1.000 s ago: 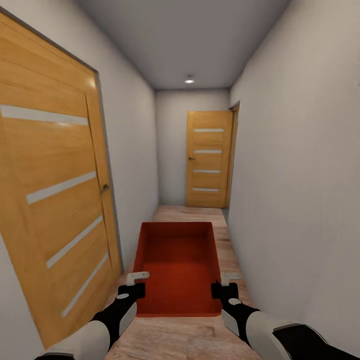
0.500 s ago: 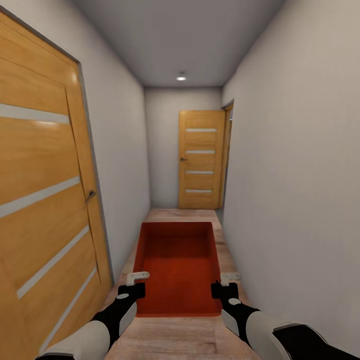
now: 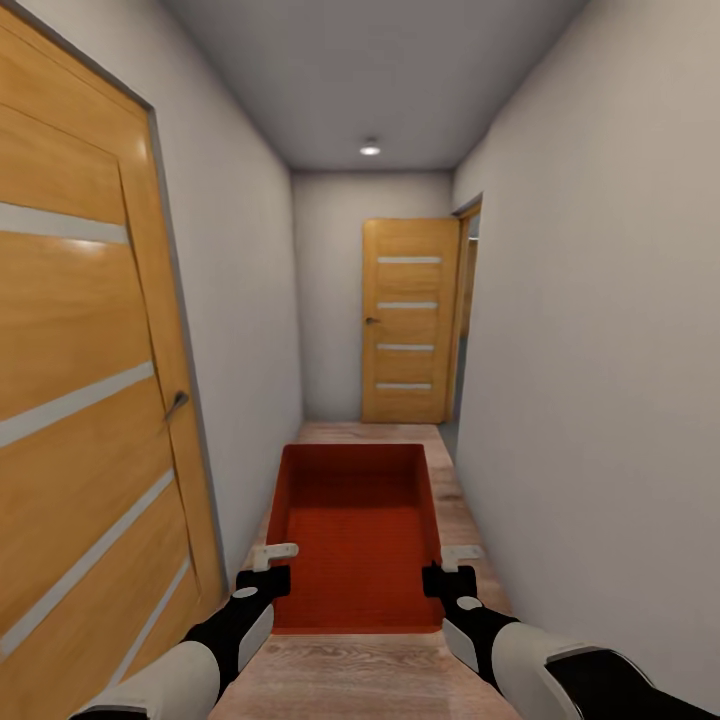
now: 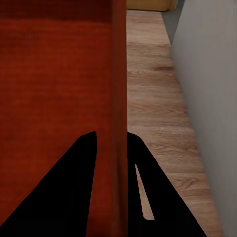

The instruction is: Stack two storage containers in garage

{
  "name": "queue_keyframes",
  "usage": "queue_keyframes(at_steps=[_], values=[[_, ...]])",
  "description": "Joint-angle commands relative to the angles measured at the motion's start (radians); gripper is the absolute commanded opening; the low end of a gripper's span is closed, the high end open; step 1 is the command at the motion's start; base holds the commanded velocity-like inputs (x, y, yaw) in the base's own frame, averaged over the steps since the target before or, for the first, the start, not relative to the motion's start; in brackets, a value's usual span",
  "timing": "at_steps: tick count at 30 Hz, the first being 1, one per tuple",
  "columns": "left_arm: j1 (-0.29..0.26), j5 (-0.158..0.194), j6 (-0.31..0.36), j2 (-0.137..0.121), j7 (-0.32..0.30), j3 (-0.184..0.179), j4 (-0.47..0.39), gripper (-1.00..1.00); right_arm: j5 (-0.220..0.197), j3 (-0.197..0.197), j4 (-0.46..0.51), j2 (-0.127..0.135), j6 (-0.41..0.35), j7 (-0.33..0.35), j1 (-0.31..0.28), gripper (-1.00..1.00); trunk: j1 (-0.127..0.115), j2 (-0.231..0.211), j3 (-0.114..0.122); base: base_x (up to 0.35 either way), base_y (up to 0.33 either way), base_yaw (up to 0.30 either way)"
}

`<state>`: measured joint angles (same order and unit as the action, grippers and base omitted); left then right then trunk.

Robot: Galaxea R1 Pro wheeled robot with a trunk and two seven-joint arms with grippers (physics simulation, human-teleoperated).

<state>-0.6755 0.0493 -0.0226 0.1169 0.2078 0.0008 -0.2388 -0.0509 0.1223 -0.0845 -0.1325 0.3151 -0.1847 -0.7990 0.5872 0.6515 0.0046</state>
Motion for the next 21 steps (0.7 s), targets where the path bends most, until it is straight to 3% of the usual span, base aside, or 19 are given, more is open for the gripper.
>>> queue_keyframes(at_steps=[1, 21], values=[[0.001, 0.008, -0.002, -0.013, 0.007, -0.002, 0.003, -1.0, 0.032, -0.04, 0.052, -0.001, 0.001, 0.008, -0.002, -1.0, 0.001, 0.001, 0.0, 0.32, 0.034, 0.0], [0.001, 0.007, -0.003, -0.014, 0.007, -0.003, 0.003, -1.0, 0.033, -0.04, 0.052, -0.001, 0.001, 0.008, -0.002, -1.0, 0.001, 0.001, 0.0, 0.321, 0.003, 0.0]])
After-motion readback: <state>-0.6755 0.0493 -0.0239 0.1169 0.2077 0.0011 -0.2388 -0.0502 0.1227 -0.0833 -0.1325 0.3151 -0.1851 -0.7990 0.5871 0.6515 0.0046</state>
